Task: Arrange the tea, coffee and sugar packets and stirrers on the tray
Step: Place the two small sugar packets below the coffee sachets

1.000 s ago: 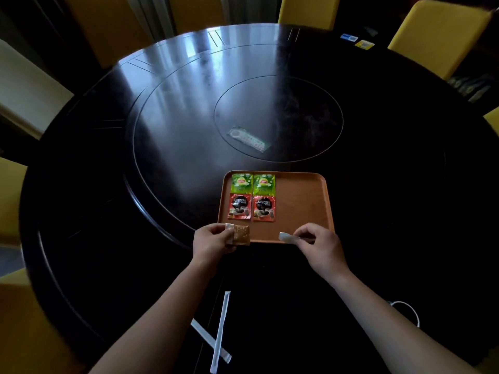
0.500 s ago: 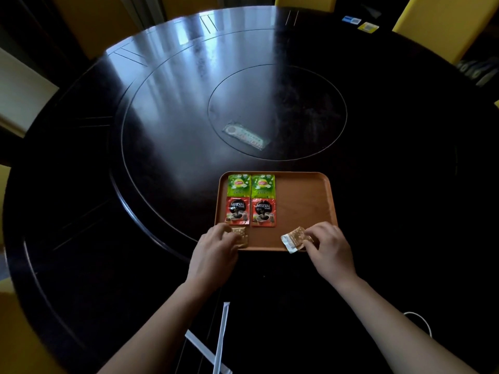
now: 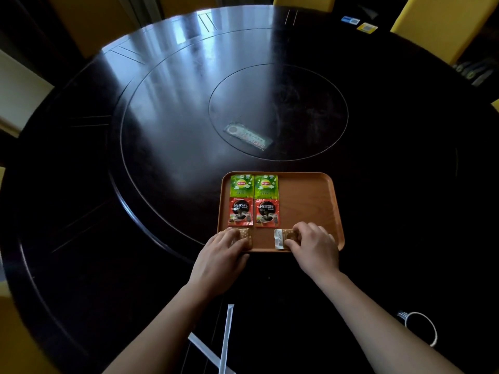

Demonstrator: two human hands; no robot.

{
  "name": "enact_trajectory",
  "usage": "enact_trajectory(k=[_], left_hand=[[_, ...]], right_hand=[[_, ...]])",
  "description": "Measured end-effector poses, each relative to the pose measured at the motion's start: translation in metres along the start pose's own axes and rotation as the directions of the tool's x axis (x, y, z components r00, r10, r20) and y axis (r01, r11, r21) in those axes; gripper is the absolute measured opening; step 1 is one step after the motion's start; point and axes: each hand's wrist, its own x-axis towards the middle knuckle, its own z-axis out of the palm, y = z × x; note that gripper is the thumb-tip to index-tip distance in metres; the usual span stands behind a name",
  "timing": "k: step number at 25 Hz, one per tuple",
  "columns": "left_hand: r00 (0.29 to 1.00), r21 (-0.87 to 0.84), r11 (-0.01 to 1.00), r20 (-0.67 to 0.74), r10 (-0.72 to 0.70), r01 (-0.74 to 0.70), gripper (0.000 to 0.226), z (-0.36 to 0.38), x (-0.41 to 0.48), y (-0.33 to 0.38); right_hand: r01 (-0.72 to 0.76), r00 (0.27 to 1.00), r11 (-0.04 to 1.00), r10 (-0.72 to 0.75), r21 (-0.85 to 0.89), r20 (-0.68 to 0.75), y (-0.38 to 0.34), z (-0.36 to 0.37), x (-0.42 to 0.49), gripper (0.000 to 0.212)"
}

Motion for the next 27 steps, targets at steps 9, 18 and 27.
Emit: enact_trajectory(k=[9,18,27], left_hand=[[1.000,-0.015,1.000,0.022,0.016,-0.015,0.045,0.002,-0.003,-0.005],[0.999,-0.015,0.999,0.005,0.052,-0.052,0.043,0.005,-0.003,-0.008],[0.998,-0.005,0.998,-0.023,0.066,-0.066,0.042,0.008,-0.003,-0.010]], right_hand=[[-0.022,1.000,0.999,0.021,0.050,0.014,-0.033,0.010,0.000,0.030],[-0.005,1.000,0.998,0.005,0.063,-0.008,-0.049,0.012,-0.001,0.020],[0.006,1.000,0.996,-0.006,0.085,-0.007,-0.051,0.014,-0.001,0.019]])
